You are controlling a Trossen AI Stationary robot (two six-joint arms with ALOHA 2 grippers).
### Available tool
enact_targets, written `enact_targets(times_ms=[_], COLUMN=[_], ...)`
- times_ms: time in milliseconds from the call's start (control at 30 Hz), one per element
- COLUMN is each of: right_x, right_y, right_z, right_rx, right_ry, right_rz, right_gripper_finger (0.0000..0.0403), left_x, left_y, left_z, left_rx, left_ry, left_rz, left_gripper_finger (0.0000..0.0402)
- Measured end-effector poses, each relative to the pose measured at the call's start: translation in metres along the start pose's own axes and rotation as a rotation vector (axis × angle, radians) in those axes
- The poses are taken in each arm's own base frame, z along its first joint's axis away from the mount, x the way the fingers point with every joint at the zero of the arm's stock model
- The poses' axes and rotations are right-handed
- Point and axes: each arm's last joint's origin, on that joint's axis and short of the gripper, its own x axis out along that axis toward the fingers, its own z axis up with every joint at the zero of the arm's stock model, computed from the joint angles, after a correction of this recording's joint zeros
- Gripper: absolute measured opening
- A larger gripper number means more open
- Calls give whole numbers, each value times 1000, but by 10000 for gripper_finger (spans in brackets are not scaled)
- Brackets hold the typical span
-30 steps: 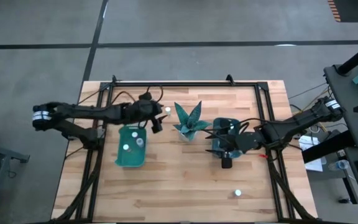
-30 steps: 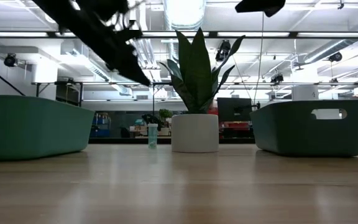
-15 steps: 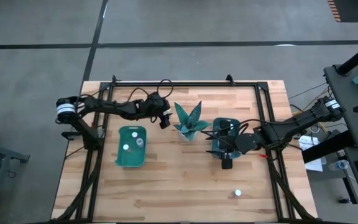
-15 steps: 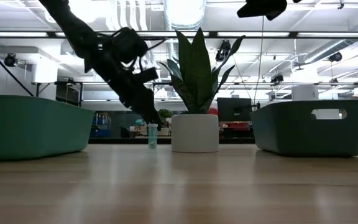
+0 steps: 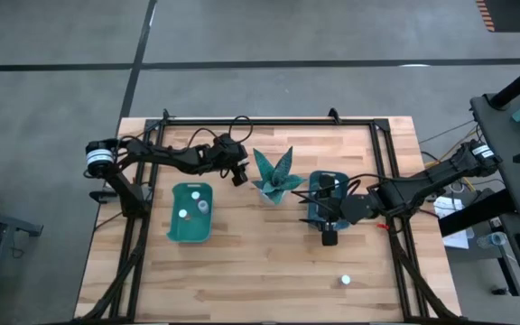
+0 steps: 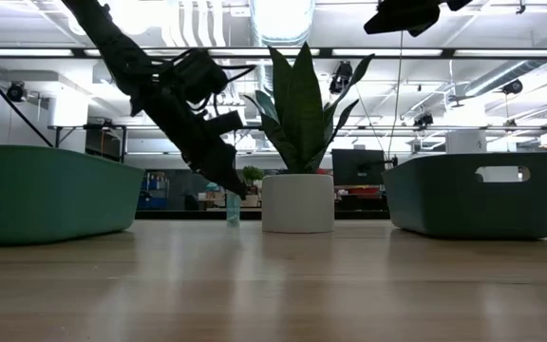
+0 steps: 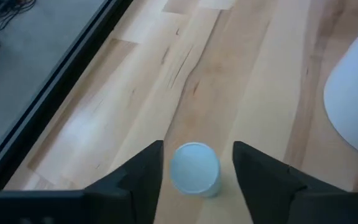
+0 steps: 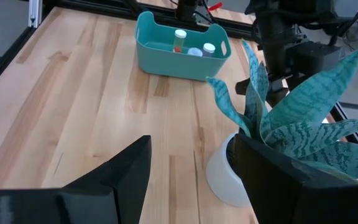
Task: Pick and place medicine bottles into bin by pill shape (circle, oval)
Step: Put the blue tablet bottle into the blue bin
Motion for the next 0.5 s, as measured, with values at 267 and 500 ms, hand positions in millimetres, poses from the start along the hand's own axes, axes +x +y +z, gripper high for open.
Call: enact_targets(times_ms=[267,500], right_x=[1,1], right_y=[0,0], right_z=[-3,-3], right_rx=[7,8], right_ry=[7,8], right_rz=[-1,-3], right_gripper_finger=[219,219], left_x=[0,0], left_y=[0,0], left_z=[0,0], left_rx=[1,-1], left_ry=[-4,-1], left_rz=[0,-1], left_gripper_finger=[91,44])
